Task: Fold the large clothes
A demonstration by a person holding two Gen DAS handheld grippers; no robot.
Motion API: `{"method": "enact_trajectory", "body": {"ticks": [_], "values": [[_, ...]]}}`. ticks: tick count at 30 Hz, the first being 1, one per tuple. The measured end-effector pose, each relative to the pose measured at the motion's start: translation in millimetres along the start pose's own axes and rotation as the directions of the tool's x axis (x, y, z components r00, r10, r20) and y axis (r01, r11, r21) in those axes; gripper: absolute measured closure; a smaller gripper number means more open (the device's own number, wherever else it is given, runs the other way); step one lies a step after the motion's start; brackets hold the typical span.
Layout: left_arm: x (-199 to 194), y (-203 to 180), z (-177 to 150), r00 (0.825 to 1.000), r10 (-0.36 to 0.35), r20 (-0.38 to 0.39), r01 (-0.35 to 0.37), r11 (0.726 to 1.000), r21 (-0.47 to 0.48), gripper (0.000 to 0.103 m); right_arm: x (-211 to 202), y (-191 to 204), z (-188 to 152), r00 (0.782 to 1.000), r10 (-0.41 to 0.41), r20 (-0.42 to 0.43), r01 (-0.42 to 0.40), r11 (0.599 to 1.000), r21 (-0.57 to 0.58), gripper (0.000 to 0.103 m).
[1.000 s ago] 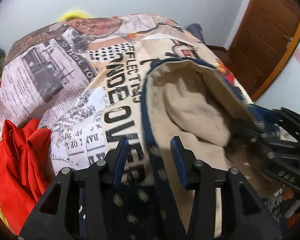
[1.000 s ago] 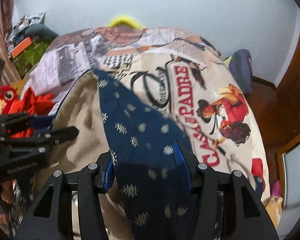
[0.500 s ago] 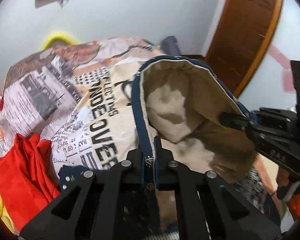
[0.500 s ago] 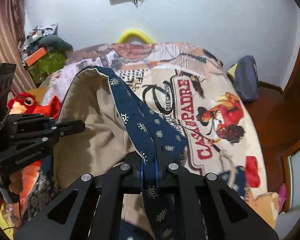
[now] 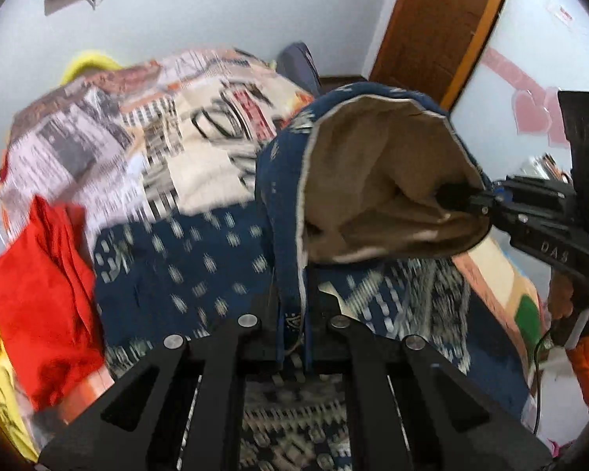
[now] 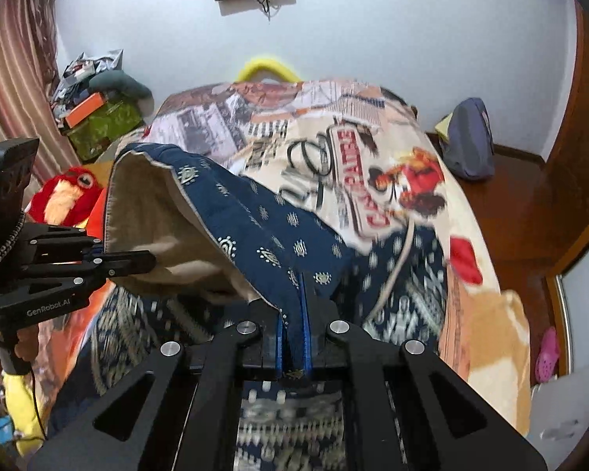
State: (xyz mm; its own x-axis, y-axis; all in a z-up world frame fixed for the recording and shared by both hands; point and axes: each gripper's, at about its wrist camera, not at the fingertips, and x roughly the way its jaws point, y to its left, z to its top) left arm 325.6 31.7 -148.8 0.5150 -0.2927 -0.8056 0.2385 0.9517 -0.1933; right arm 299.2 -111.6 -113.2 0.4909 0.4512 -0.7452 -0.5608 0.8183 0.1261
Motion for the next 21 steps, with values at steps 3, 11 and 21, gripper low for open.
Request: {"method": "enact_trajectory", "body": {"ticks": [3,11,21], "values": [[2,-11,-25,0.999,0.003,-0.040,-0.002,1.000,0.028,0.097,0,1,-19,0.999,0.010,-0.045,-0.010,1.000,-0.002,0.097],[19,-25,-80,0.989,0.007,-0.145,0.000,0.999,0.048,0.091,7,-2,-66,0.992,0.010,-0.129,-0.008,1.000,0.013,0.096],[12,-25,-118,0.986,0.064,-0.155,-0.052,0.995,0.082,0.064,13,-8,-106,0.974,-0.020,-0.227,0.031,0.998,0.046,0.093]]}}
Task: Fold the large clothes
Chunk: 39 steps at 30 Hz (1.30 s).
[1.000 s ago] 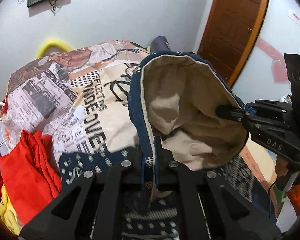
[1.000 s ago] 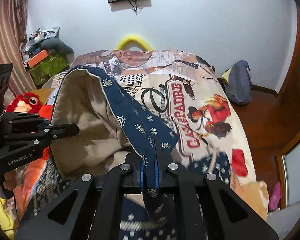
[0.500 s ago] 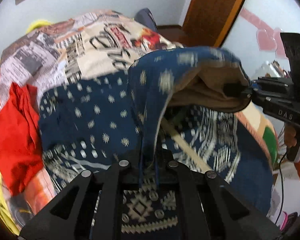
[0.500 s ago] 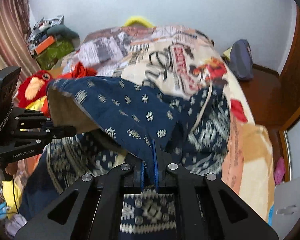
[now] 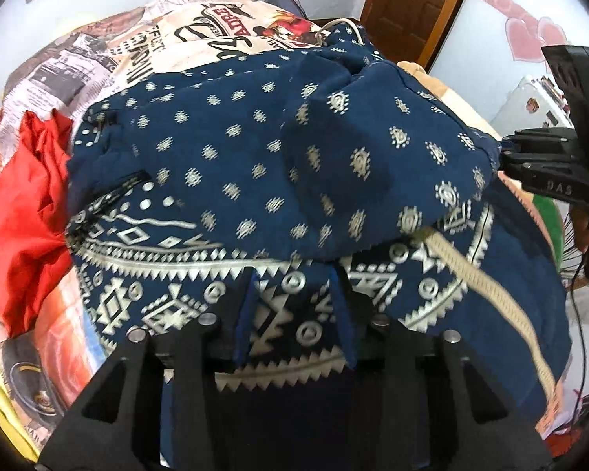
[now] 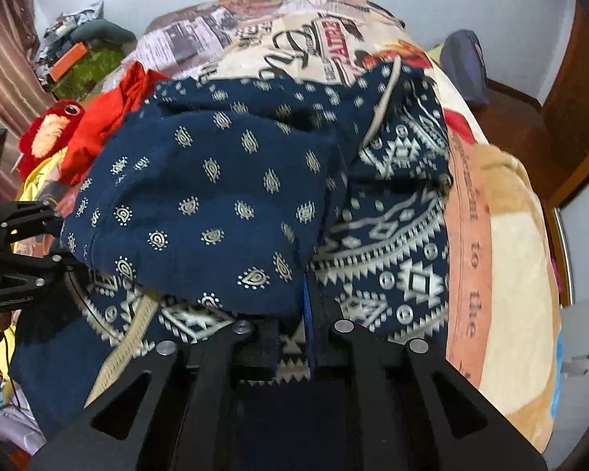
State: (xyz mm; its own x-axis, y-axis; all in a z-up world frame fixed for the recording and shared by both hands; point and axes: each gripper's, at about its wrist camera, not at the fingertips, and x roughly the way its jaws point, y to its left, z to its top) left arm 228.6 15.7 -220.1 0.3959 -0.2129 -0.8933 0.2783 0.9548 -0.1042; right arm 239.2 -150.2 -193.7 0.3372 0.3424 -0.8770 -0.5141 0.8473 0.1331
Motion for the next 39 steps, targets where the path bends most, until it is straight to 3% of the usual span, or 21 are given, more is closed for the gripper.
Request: {"method": "enact_trajectory", "body": {"ticks": [7,15,17,22,27,32,34,39], "values": [[-31,16,2,0.997,0.062,0.044,-0.061,0.998,-0.018,0.064,-28,-7,-5,1.000,0.024,0.021,-0.024,1.000,0.020,0.093],[-72,14,48,0.978,0.101,0.185,-0.104,0.995,0.007,0.057,-71,-6,26,0.987,0.010,0.162,-0.010,1.000,0.001,0.092],[-75,12,61,0.974,0.094,0.208,-0.096,0.995,0.002,0.057,-75,-3,36,0.982,0.022,0.188,-0.022,1.000,-0.003,0.089],[-62,2,88,0.974,0.037,0.225,-0.032,0.999,-0.024,0.056,-59,13,57,0.974,0.048,0.220,-0.047,0.999,-0.006,0.068],[-15,-2,87,0.991,-0.007,0.130,0.014,0.999,-0.047,0.056,-16,20,54,0.989,0.091,0.121,-0.094,0.995,0.018,0.068],[32,1,60,0.998,0.053,0.023,-0.053,0.998,-0.038,0.056,27,20,31,0.995,0.100,-0.026,-0.099,0.994,0.045,0.067],[40,6,51,0.999,0.036,0.025,-0.035,0.998,-0.059,0.054,37,21,20,0.994,0.089,-0.063,-0.087,0.996,0.033,0.067],[30,15,45,0.998,0.009,0.058,-0.003,0.993,-0.116,0.053,27,24,16,0.995,0.090,-0.047,-0.090,0.996,-0.009,0.062]]}}
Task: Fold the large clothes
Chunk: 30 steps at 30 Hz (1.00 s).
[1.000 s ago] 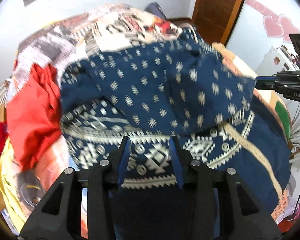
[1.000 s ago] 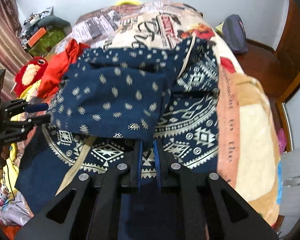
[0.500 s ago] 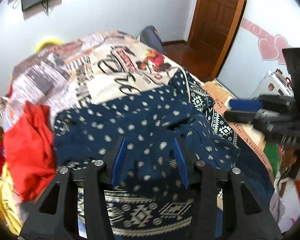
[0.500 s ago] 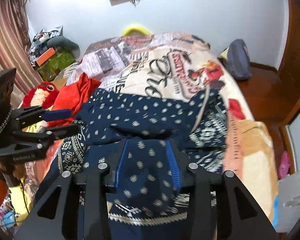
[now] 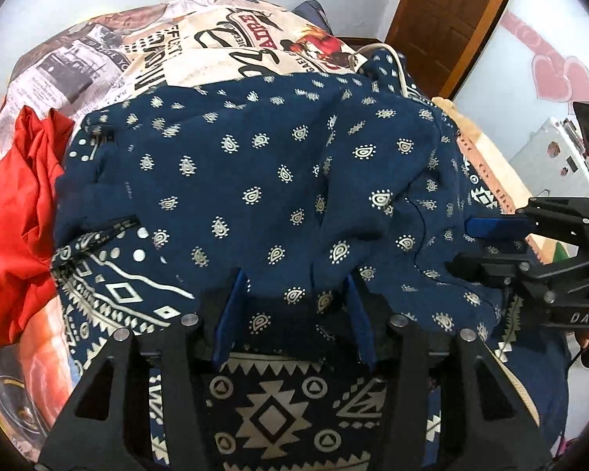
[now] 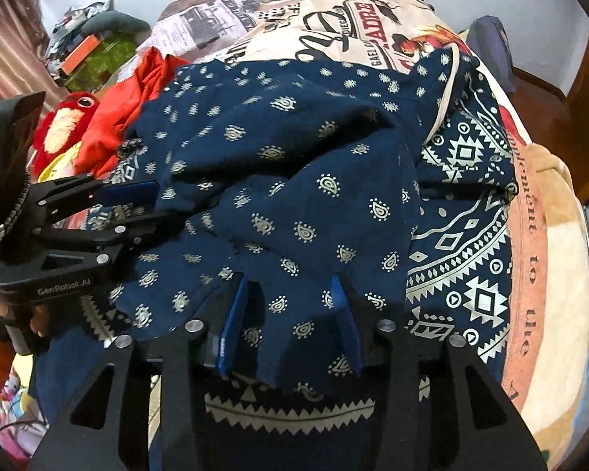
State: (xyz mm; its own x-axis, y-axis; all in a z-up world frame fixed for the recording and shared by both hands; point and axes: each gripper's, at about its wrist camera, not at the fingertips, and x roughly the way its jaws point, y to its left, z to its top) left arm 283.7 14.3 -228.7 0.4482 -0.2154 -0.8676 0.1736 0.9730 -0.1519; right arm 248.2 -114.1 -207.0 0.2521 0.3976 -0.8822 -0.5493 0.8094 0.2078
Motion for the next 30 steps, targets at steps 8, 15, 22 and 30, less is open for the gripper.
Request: {"method": "enact_trajectory", "body": {"ticks": [8,15,22,30], "values": [[-52,30,11,0.995,-0.008,0.096,0.013,0.999,-0.051,0.053,-38,-24,11,0.995,-0.028,0.100,0.024,0.999,0.039,0.062],[-71,113,33,0.988,0.045,0.146,-0.011,0.975,-0.221,0.046,-65,-62,37,0.973,-0.084,0.216,0.054,0.988,0.142,0.057],[-38,182,32,0.987,-0.099,0.123,0.142,0.894,-0.425,0.046,-52,-108,49,0.969,-0.118,0.215,0.060,0.964,0.259,0.056],[15,205,35,0.998,-0.059,0.020,0.062,0.876,-0.478,0.046,-6,-147,54,0.987,-0.111,0.112,0.067,0.937,0.342,0.056]]}}
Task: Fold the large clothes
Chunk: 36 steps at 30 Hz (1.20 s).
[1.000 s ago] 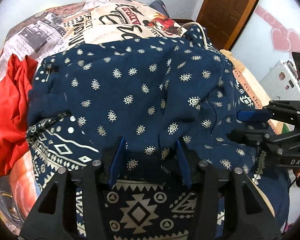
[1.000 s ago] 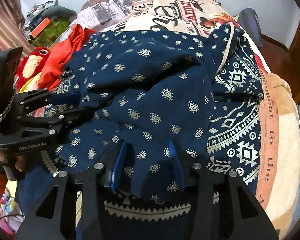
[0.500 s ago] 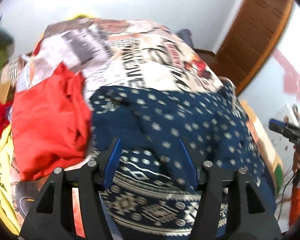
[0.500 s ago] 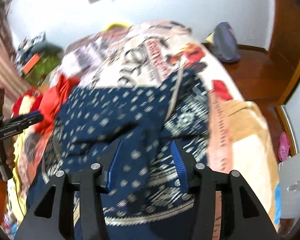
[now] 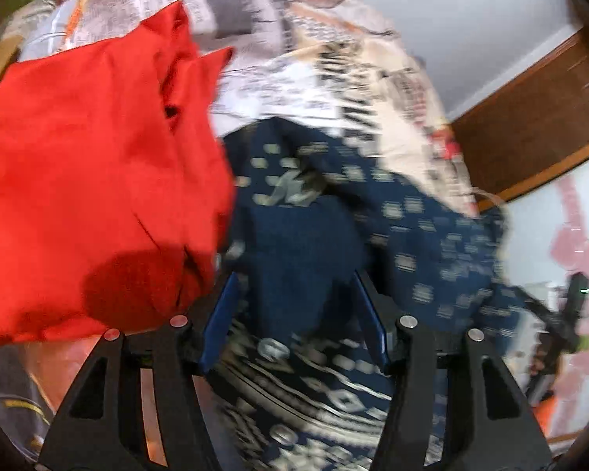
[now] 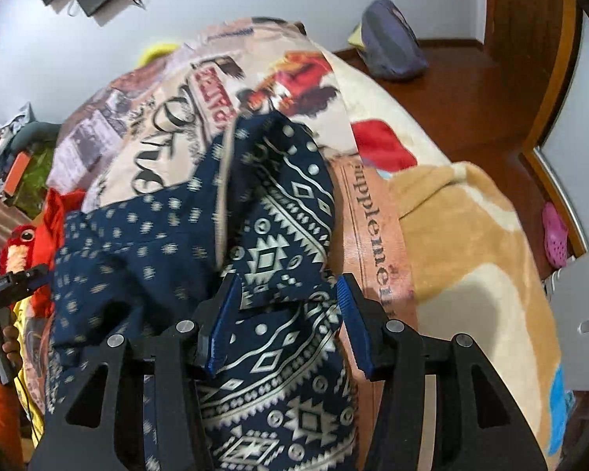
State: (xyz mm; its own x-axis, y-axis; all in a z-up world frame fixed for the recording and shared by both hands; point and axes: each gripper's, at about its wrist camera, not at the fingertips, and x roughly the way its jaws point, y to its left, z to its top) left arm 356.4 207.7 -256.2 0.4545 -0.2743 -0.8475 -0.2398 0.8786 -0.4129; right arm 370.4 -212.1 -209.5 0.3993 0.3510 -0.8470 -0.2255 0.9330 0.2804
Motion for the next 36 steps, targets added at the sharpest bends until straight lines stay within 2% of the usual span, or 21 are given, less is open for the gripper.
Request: {"method": "enact_trajectory", "body": {"ticks": [3,9,13,18,20,23,24,26,28,31,32,34,36], "values": [[13,7,2,0.999,0.037,0.000,-0.037,0.999,0.005,0.045,14,-5,5,1.000,0.006,-0.023,-0.006,1.000,0.006,0.056],[28,20,6,1.000,0.003,-0.009,-0.003,1.000,-0.031,0.041,43,-14,20,0.998,0.018,-0.061,-0.017,1.000,0.018,0.056],[31,24,5,1.000,-0.007,-0.028,0.006,0.999,-0.035,0.041,51,-10,29,0.998,0.057,-0.032,-0.057,0.998,0.016,0.053],[25,23,-3,0.999,0.040,-0.022,-0.040,0.999,-0.027,0.039,60,-3,30,0.998,0.065,-0.016,-0.065,0.998,-0.006,0.054],[23,25,-8,0.999,0.036,-0.011,-0.037,0.998,-0.042,0.036,59,-2,27,0.998,0.061,-0.007,-0.061,0.998,-0.015,0.056],[29,32,-6,0.999,-0.019,-0.030,0.016,0.994,-0.105,0.036,58,-2,27,0.996,0.090,-0.018,-0.090,0.996,-0.022,0.076],[31,35,-6,0.998,-0.044,-0.035,0.040,0.991,-0.125,0.039,58,-1,27,0.994,0.104,-0.023,-0.104,0.994,-0.016,0.083],[36,39,-3,0.991,-0.125,-0.043,0.117,0.980,-0.163,0.054,54,0,28,0.993,0.115,-0.014,-0.116,0.993,-0.008,0.086],[38,37,-1,0.989,-0.143,-0.040,0.133,0.974,-0.181,0.066,49,5,30,0.994,0.113,-0.004,-0.113,0.993,-0.020,0.089],[27,17,4,0.998,-0.059,-0.016,0.058,0.995,-0.086,0.088,32,15,33,0.994,0.109,0.033,-0.107,0.993,-0.052,0.090],[18,3,6,1.000,0.002,0.010,-0.002,1.000,-0.022,0.089,24,19,35,0.993,0.106,0.051,-0.102,0.992,-0.067,0.090],[-2,-21,8,0.994,0.075,0.076,-0.081,0.993,0.081,0.092,10,23,39,0.990,0.114,0.081,-0.107,0.990,-0.087,0.090],[-26,-44,11,0.984,0.091,0.154,-0.114,0.982,0.148,0.093,-3,28,42,0.987,0.118,0.106,-0.107,0.988,-0.109,0.090]]}}
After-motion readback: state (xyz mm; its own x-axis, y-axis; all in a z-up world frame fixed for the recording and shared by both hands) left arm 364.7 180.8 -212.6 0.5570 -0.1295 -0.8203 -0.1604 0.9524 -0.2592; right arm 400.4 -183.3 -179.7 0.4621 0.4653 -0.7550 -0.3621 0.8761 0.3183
